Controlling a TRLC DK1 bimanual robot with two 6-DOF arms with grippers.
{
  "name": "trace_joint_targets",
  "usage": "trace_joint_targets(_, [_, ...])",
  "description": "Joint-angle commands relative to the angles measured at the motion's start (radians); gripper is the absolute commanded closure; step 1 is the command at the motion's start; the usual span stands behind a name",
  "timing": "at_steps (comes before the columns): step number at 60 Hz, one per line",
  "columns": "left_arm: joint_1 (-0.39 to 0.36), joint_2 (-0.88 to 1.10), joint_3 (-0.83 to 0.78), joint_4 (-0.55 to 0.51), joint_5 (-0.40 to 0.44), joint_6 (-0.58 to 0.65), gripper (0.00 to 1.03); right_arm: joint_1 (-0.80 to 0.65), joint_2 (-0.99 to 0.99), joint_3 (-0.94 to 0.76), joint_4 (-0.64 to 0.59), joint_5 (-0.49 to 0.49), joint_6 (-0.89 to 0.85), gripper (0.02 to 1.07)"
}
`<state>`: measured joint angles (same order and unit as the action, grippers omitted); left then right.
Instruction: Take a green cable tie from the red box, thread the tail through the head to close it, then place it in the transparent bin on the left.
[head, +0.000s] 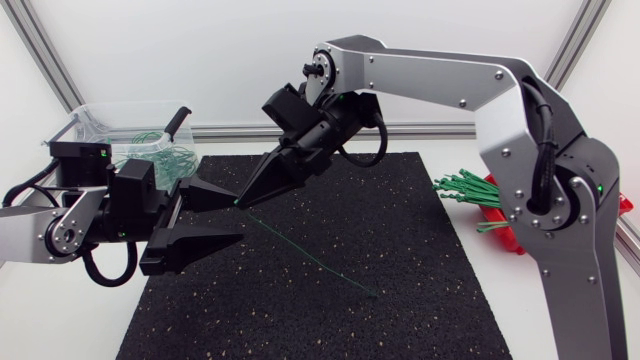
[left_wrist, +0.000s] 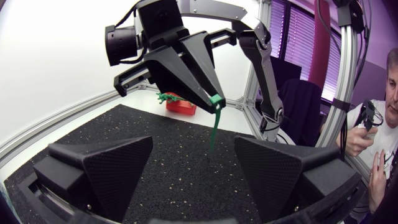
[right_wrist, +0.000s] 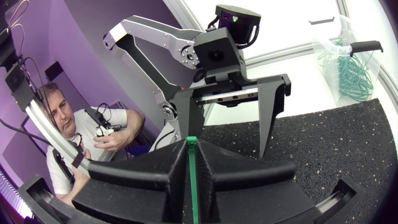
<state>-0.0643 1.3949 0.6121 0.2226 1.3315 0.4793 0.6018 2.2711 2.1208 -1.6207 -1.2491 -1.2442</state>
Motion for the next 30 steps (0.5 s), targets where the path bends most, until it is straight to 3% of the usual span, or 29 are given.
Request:
trace_joint_targets(1, [-0.020, -0.007, -0.023, 0.009, 0.035, -0.011, 0.12, 0.013, 0.013, 0.022, -0.027, -0.016, -0.044, 1.01])
trace_joint_targets(9, [-0.049, -0.022, -0.025, 0.011, 0.051, -0.028, 0.12, 0.024, 0.018, 0.027, -0.042, -0.027, -0.058, 1.01])
trace_joint_targets(30, [-0.032, -0.017, -0.026, 0.018, 0.172, -0.038, 0.28, 0.032, 0.034, 0.050, -0.062, -0.055, -0.075, 1.02])
